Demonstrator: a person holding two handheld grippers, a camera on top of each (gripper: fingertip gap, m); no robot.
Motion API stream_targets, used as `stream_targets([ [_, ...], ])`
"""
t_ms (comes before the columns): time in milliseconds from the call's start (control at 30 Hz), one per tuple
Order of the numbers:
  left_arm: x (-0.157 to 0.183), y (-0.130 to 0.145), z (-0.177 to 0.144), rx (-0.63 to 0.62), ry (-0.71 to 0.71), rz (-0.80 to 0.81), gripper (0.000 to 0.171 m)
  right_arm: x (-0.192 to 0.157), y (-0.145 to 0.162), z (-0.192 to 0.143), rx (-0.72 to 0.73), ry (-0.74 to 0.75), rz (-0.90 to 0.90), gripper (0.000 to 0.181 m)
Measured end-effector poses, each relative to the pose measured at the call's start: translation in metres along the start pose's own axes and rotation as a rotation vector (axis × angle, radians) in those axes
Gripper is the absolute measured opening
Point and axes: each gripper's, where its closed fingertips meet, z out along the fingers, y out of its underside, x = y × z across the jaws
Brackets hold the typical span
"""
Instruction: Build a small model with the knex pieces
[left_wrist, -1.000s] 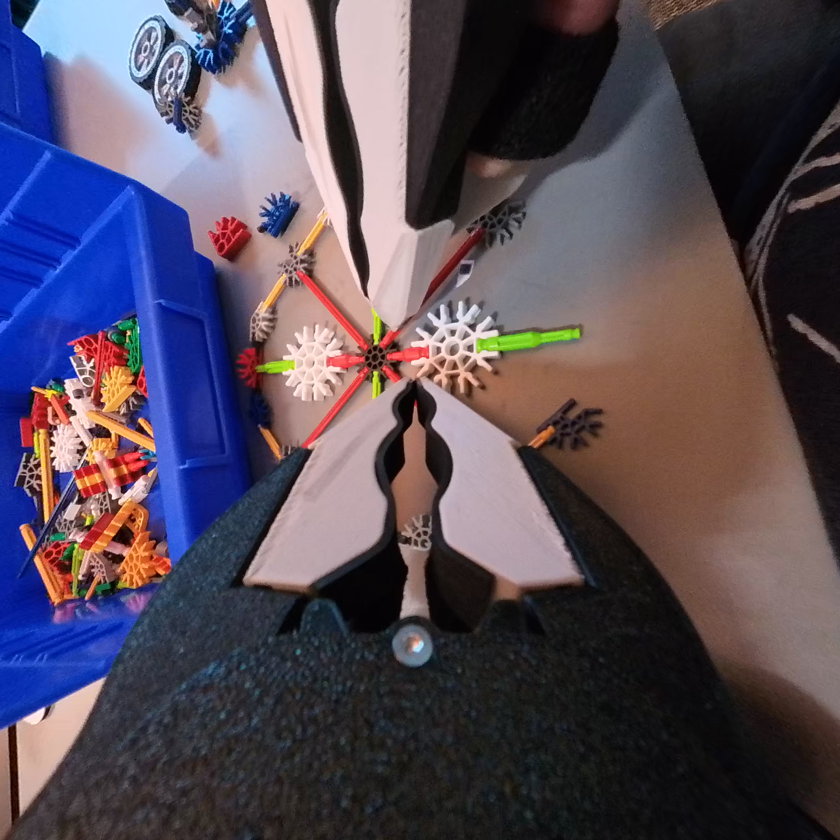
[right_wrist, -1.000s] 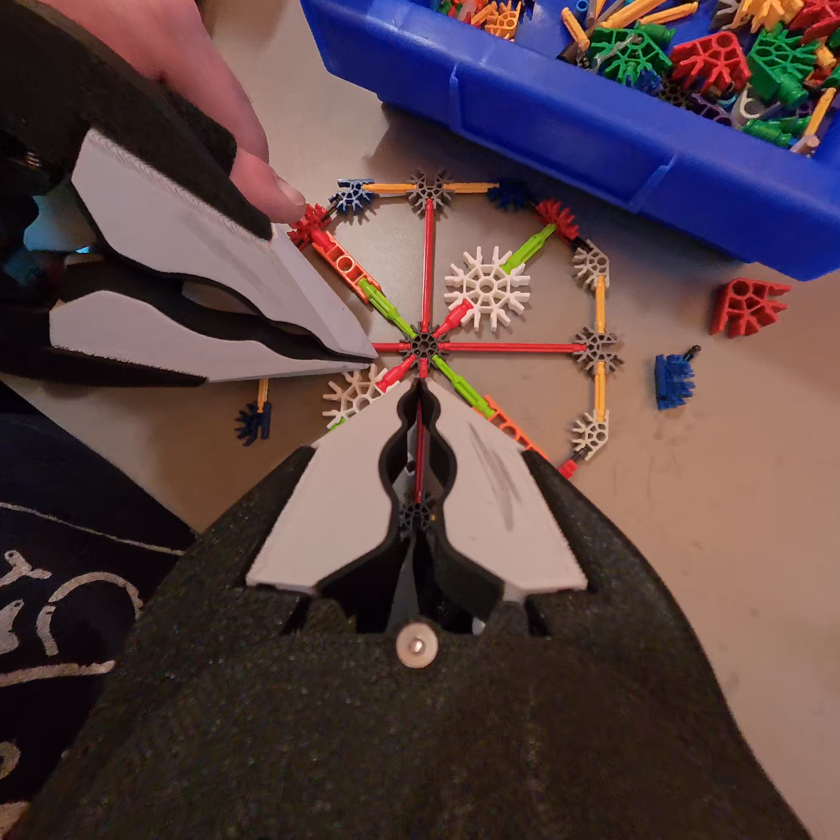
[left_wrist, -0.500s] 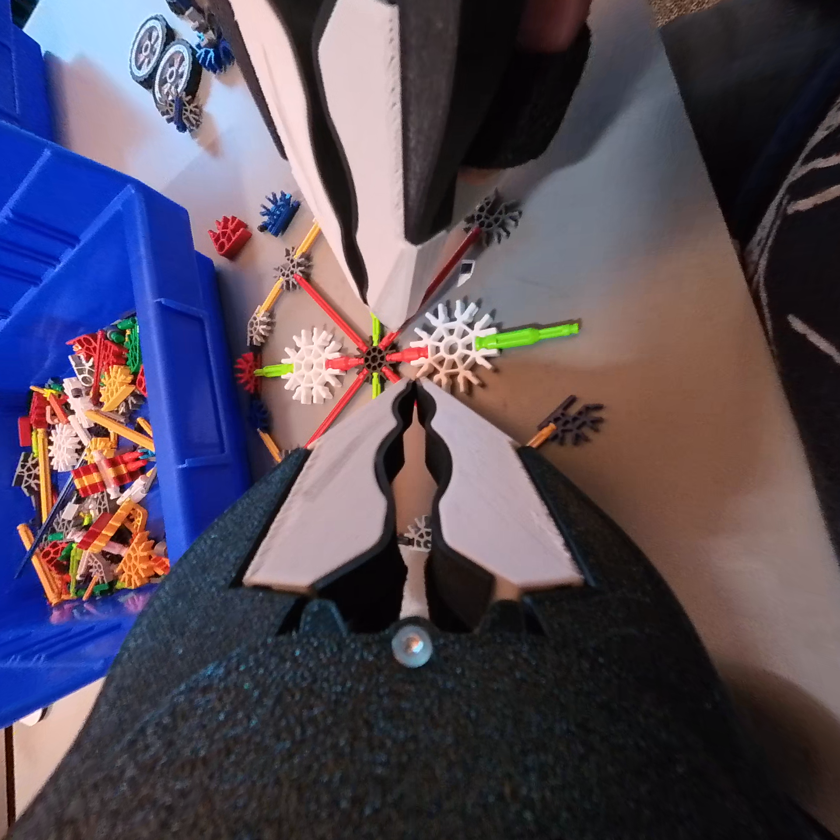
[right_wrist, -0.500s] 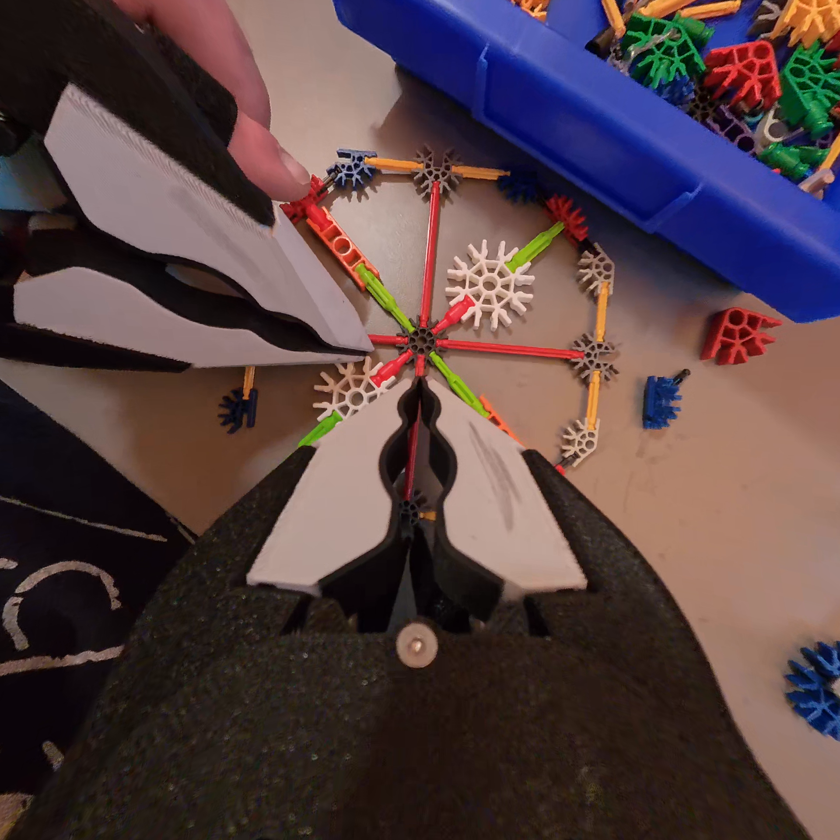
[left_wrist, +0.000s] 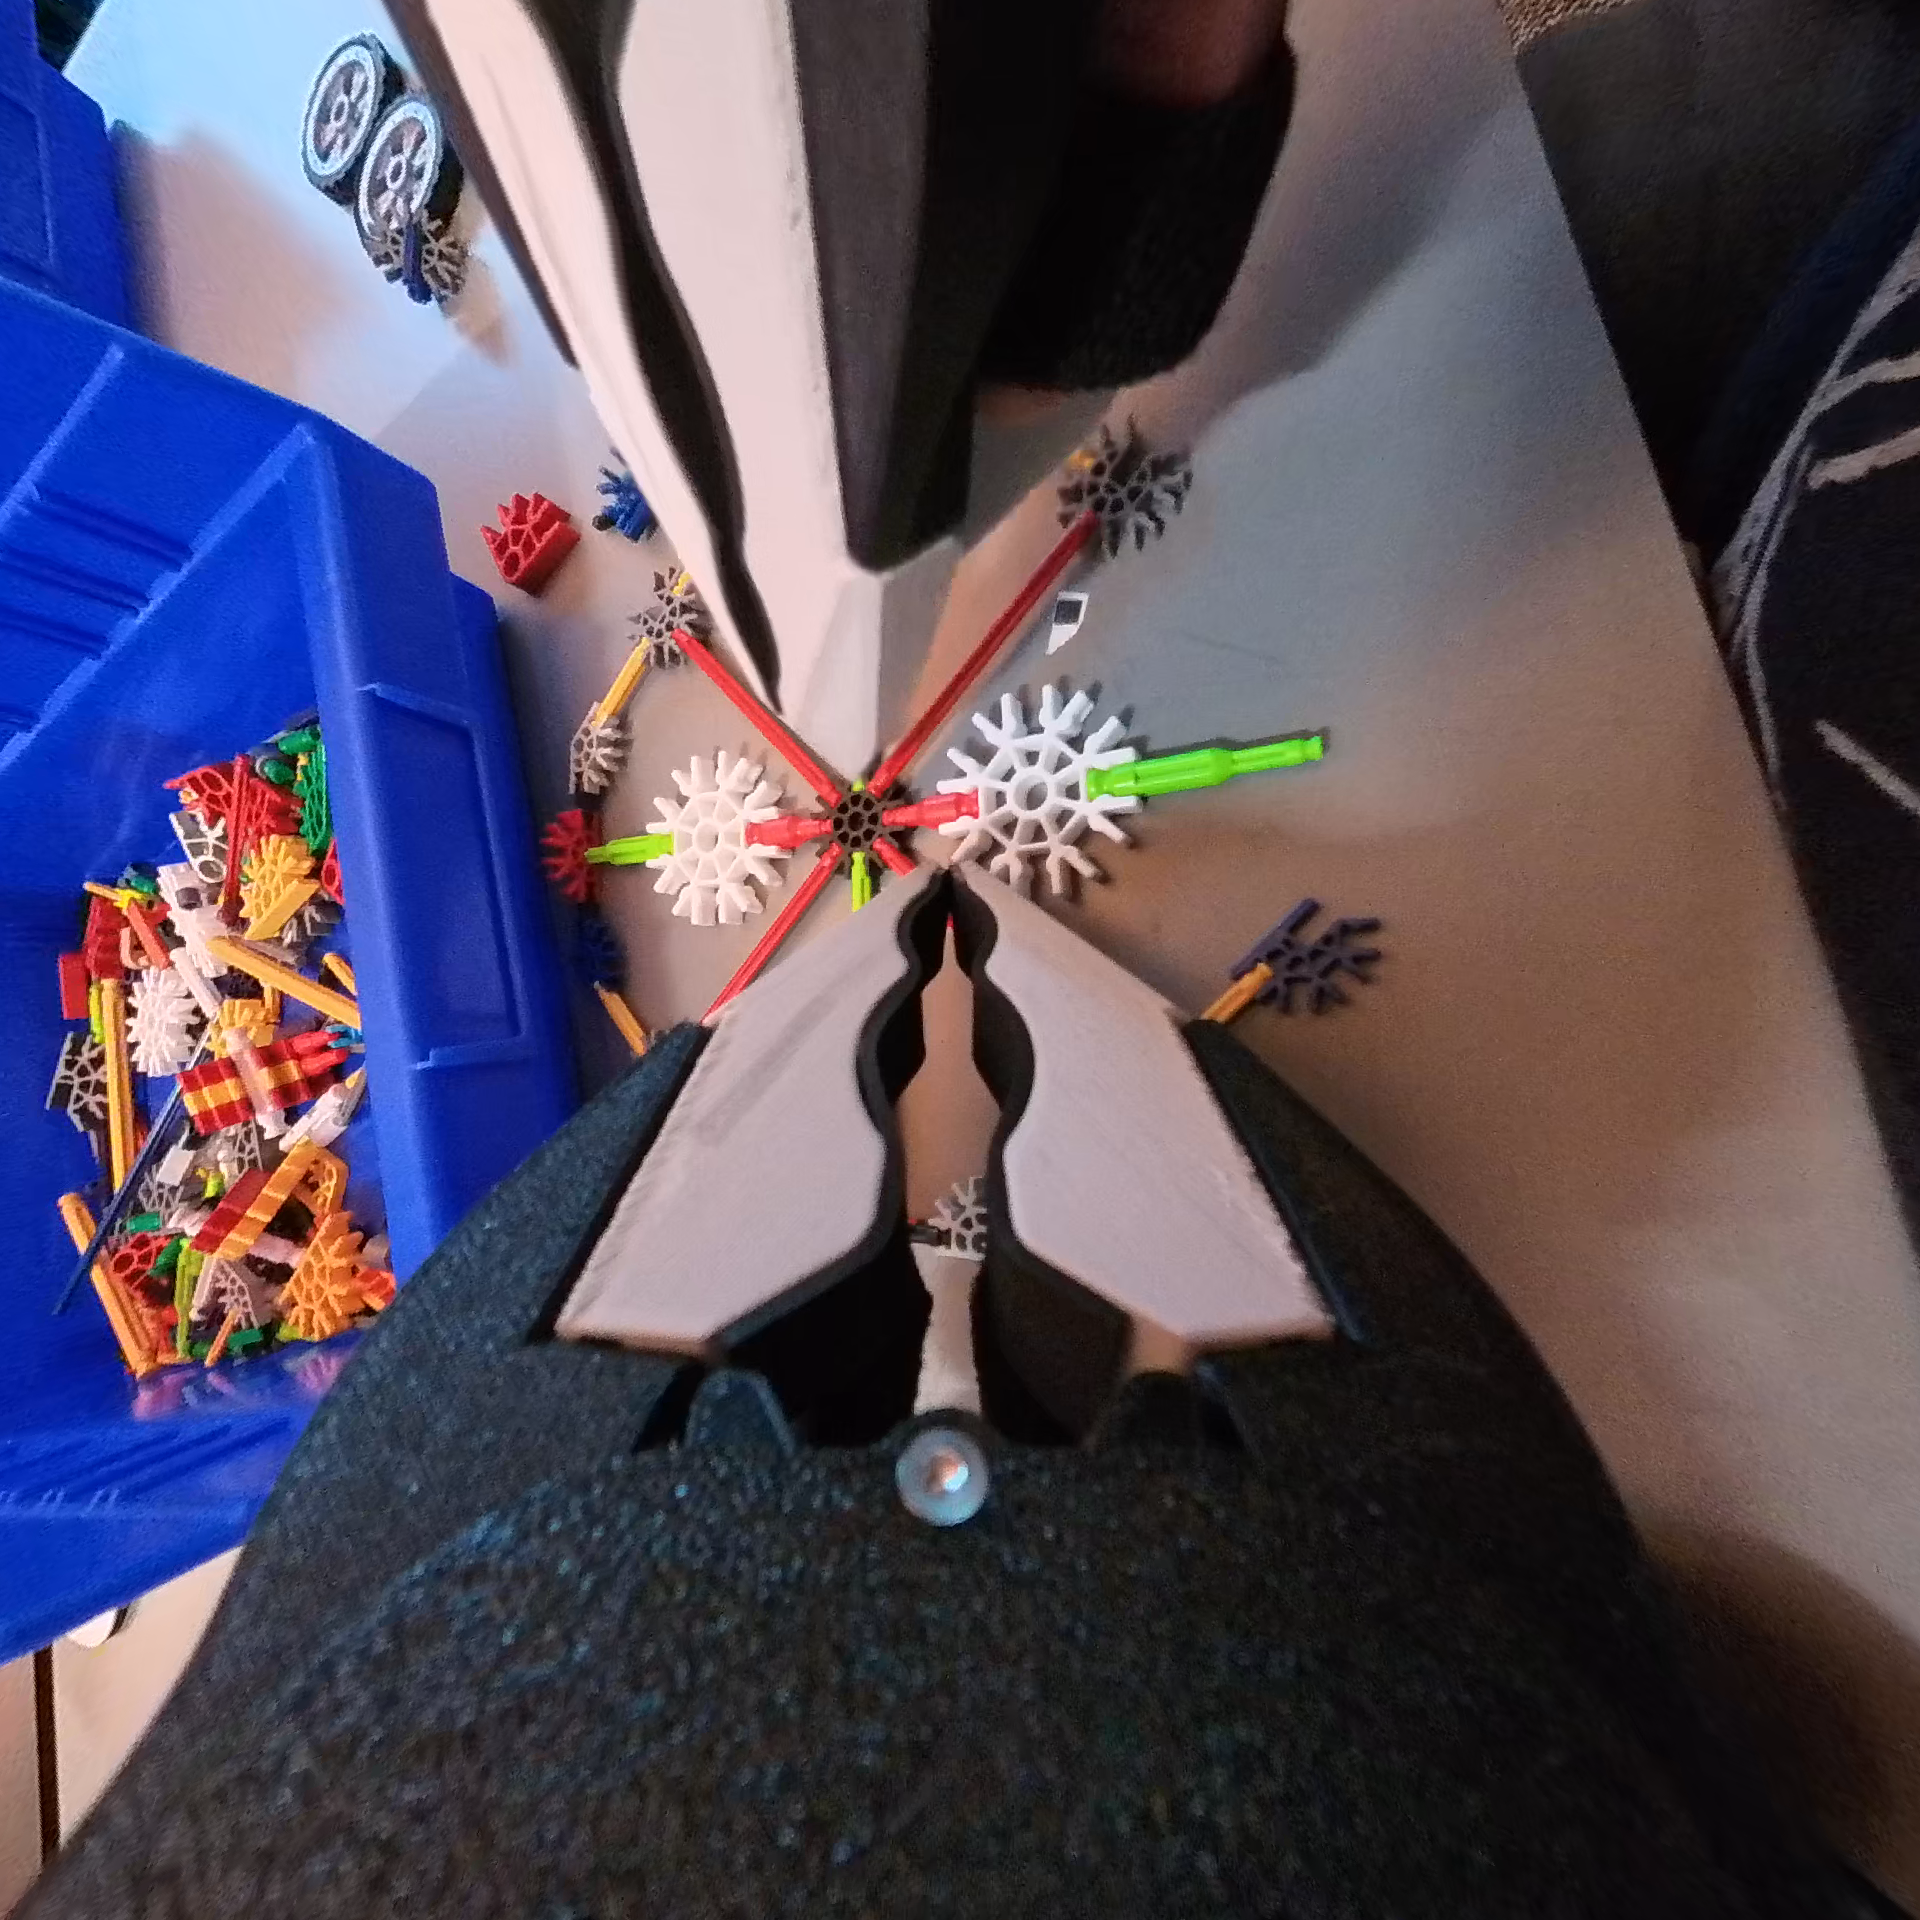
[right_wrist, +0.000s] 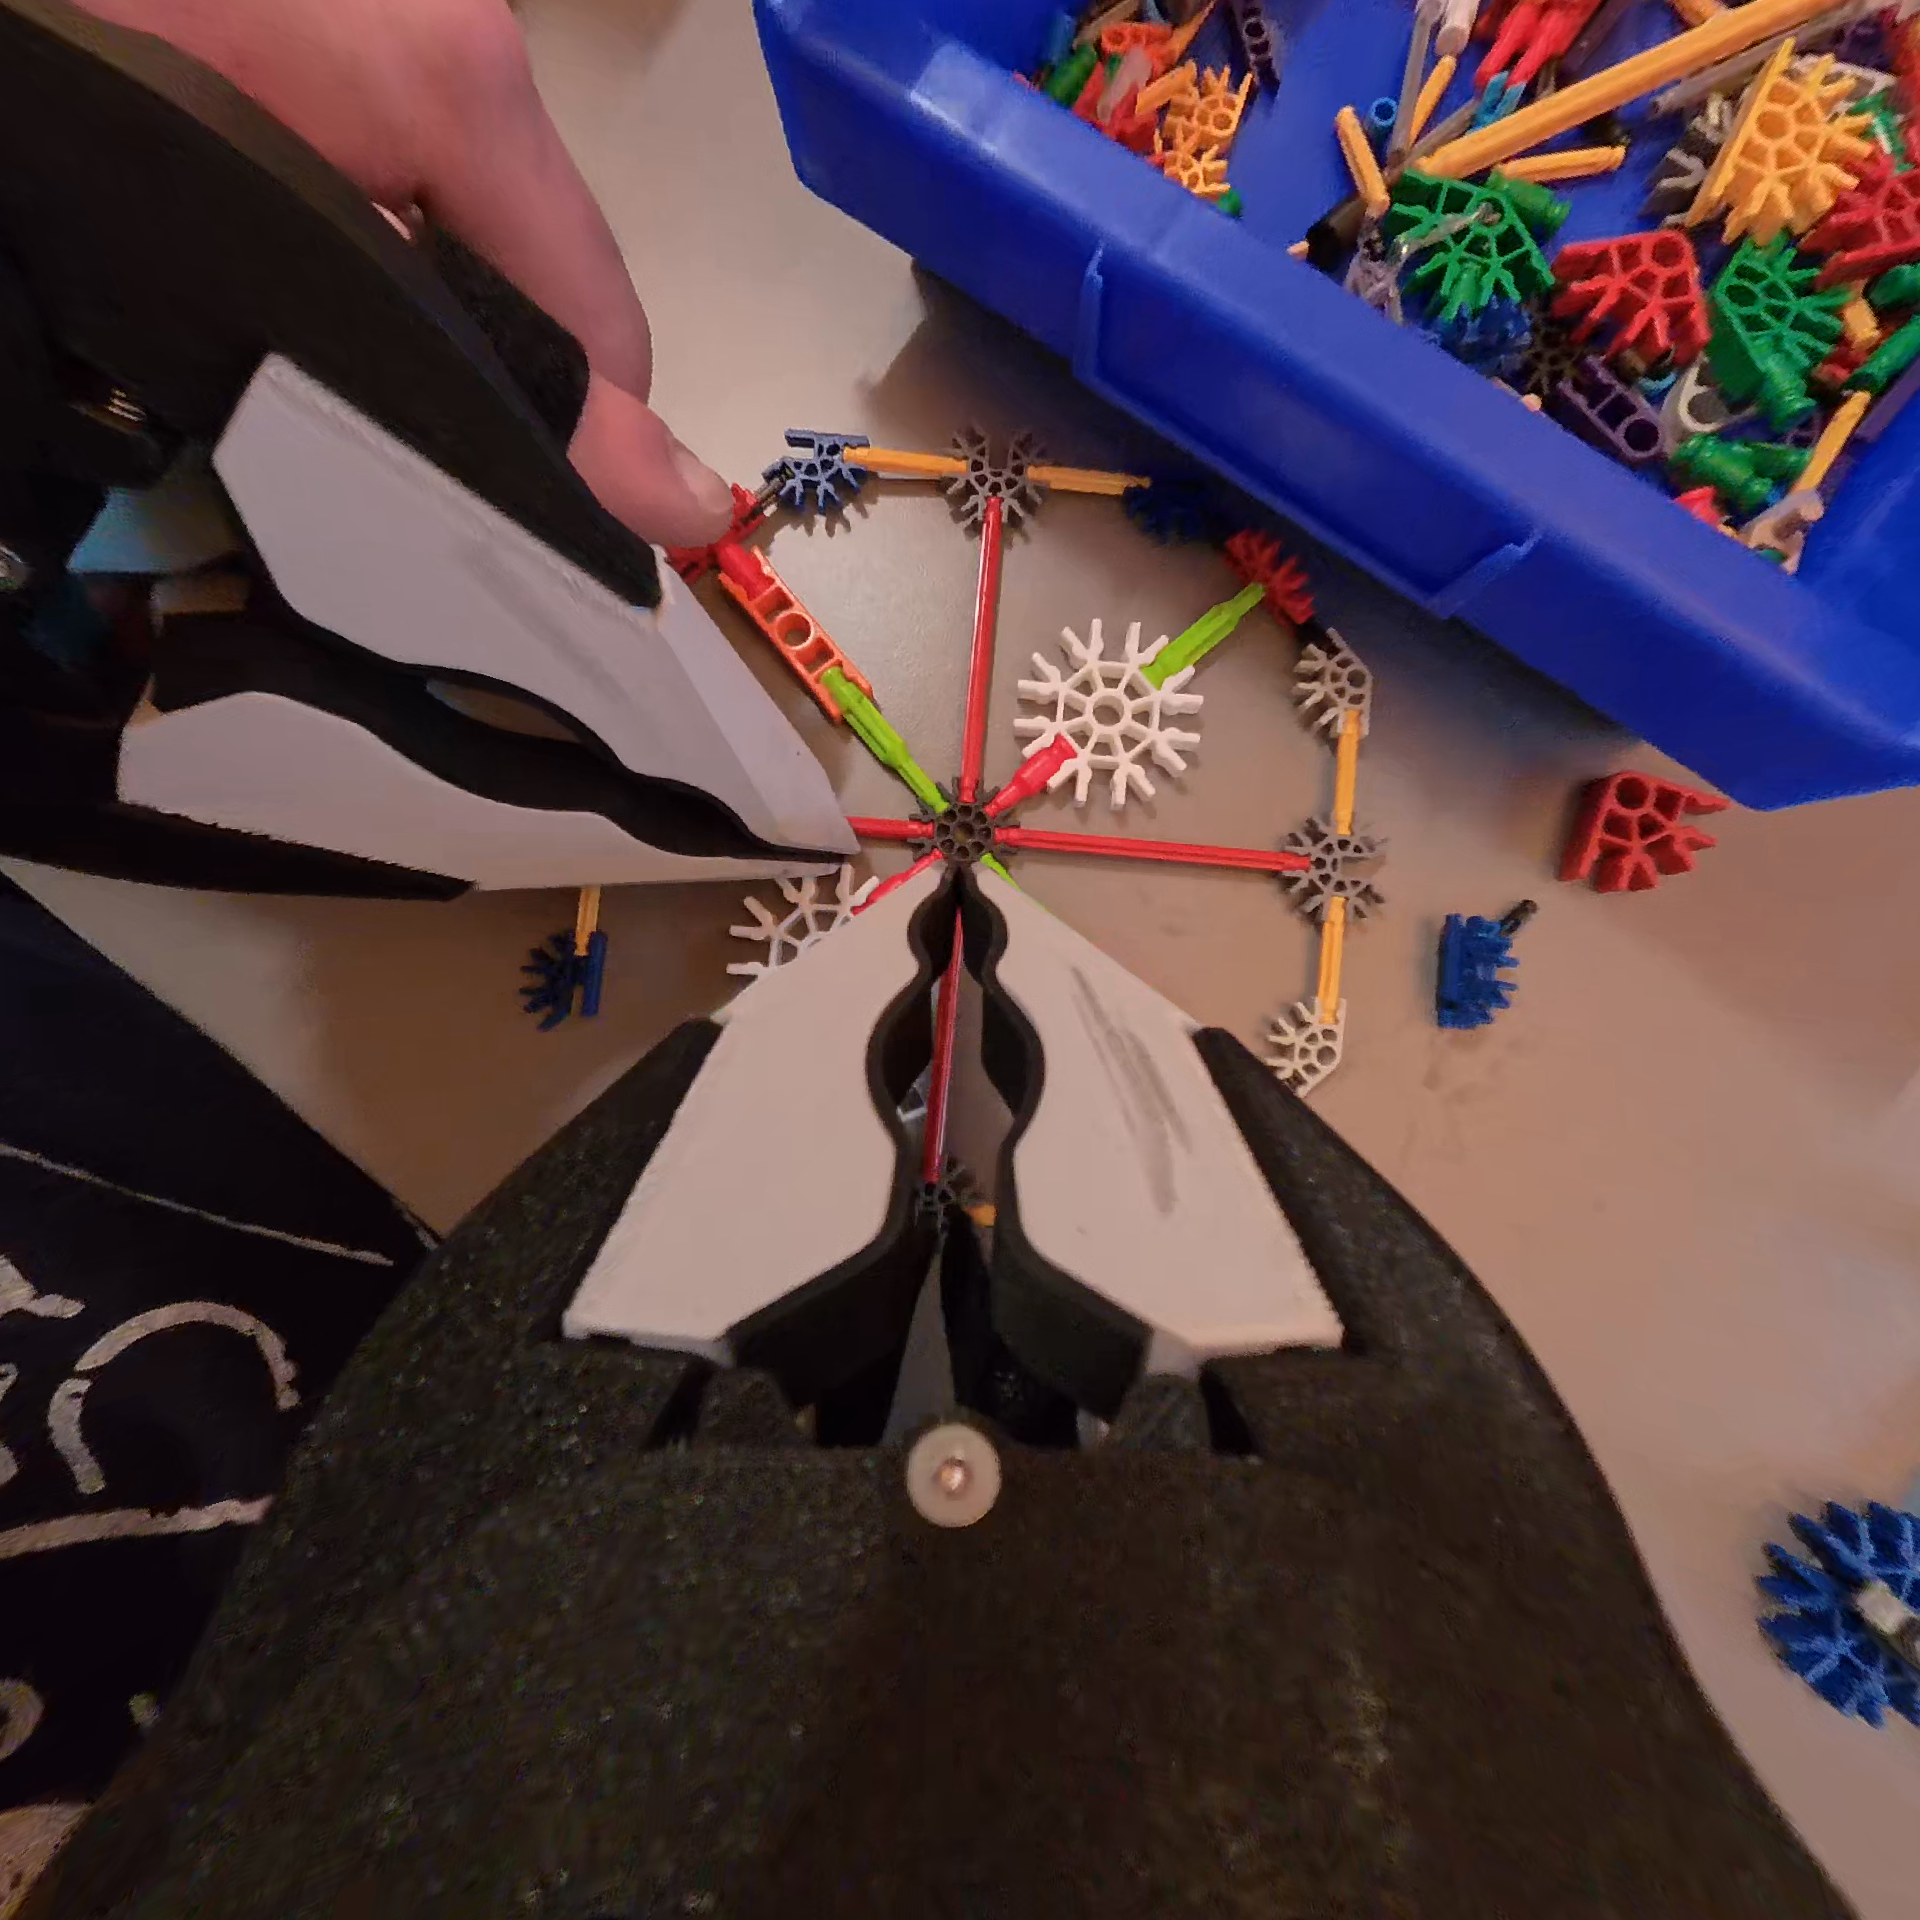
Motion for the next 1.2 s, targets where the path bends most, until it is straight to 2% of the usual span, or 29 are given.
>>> stream_targets([
  [300,0.0002,0.0,0.0,0.0,0.001,0.0,0.0,0.0004,0.0045,0.0065,-0.013,-0.016,0.006,0.0],
  [533,0.0007,0.0,0.0001,0.003,0.007,-0.002,0.0,0.0002,0.0051,0.0075,-0.065,0.006,-0.091,0.0],
  [1200,0.0016,-0.0009,0.0003,0.02,-0.003,0.019,0.0,-0.0006,0.0049,0.0106,-0.466,-0.088,-0.421,0.0],
])
